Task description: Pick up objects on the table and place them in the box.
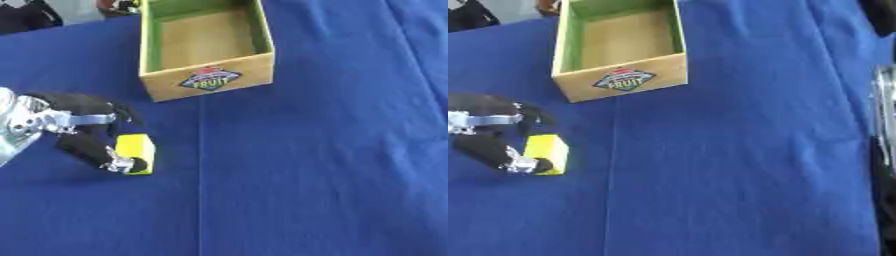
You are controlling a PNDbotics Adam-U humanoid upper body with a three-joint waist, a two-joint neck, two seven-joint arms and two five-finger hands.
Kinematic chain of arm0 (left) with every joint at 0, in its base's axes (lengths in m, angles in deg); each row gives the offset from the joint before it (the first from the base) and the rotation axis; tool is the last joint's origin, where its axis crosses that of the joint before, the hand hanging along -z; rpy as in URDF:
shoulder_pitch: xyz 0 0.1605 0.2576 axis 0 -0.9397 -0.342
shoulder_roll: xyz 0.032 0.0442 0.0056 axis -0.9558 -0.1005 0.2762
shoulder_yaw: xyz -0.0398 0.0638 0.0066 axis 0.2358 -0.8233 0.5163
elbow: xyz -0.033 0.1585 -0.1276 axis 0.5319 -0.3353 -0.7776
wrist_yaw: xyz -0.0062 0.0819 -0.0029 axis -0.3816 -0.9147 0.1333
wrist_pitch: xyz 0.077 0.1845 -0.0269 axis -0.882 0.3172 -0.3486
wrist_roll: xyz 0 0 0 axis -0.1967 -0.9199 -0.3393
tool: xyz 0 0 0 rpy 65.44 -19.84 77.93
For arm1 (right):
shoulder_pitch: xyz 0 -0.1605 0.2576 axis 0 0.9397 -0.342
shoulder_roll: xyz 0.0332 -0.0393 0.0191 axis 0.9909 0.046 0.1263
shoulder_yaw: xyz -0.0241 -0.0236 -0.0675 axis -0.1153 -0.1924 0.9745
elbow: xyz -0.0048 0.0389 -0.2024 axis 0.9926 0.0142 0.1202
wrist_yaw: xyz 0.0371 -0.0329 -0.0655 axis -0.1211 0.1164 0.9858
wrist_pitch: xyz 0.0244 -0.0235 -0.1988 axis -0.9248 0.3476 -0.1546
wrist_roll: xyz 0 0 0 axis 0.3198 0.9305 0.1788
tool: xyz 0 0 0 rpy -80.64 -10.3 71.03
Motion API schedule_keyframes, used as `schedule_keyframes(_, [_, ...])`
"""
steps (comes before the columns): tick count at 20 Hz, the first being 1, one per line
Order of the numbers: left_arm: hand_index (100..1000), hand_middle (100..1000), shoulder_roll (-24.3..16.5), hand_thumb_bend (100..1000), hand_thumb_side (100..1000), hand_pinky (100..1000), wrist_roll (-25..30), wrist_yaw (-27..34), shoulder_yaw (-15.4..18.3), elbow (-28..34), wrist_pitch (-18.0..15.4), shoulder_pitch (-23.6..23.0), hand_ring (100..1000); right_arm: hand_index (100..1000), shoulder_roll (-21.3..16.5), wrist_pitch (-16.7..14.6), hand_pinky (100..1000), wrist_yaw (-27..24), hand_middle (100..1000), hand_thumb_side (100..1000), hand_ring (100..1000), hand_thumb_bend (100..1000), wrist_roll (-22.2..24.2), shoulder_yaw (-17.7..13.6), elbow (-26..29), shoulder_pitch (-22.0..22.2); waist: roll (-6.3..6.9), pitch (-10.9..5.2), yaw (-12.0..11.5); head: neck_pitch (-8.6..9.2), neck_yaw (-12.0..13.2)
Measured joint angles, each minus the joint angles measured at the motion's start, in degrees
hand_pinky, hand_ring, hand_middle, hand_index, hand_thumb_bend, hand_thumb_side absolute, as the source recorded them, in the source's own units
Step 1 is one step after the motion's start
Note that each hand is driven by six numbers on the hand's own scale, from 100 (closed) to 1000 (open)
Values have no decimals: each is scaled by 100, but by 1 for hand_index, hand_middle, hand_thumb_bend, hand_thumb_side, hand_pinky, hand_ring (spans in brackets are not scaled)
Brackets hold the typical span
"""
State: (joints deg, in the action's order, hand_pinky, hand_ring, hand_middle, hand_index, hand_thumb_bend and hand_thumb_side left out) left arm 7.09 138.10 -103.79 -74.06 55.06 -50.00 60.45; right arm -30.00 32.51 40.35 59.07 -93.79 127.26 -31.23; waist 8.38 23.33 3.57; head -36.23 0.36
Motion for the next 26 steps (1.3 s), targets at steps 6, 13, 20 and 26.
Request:
schedule_keyframes(6, [1000,940,35,718,825,528,48,-84,-3,-140,-110,0,777,653,0,8,791,-33,570,547,673,100,8,-2,-35,11,1,11,28,9,-2])
schedule_keyframes(13, [1000,833,118,650,782,440,-24,-168,-4,-256,-183,17,704,649,0,14,791,-69,566,546,671,100,12,-22,-50,12,2,36,44,10,-2])
schedule_keyframes(20, [1000,742,210,577,727,278,-268,-392,-38,-372,-280,53,599,647,0,18,792,-96,564,545,668,100,9,-36,-71,12,2,38,70,11,-2])
schedule_keyframes(26, [889,585,239,397,624,104,-542,-657,-117,-386,-383,44,482,645,0,24,792,-102,562,548,666,100,3,-42,-72,13,2,53,71,11,-5])
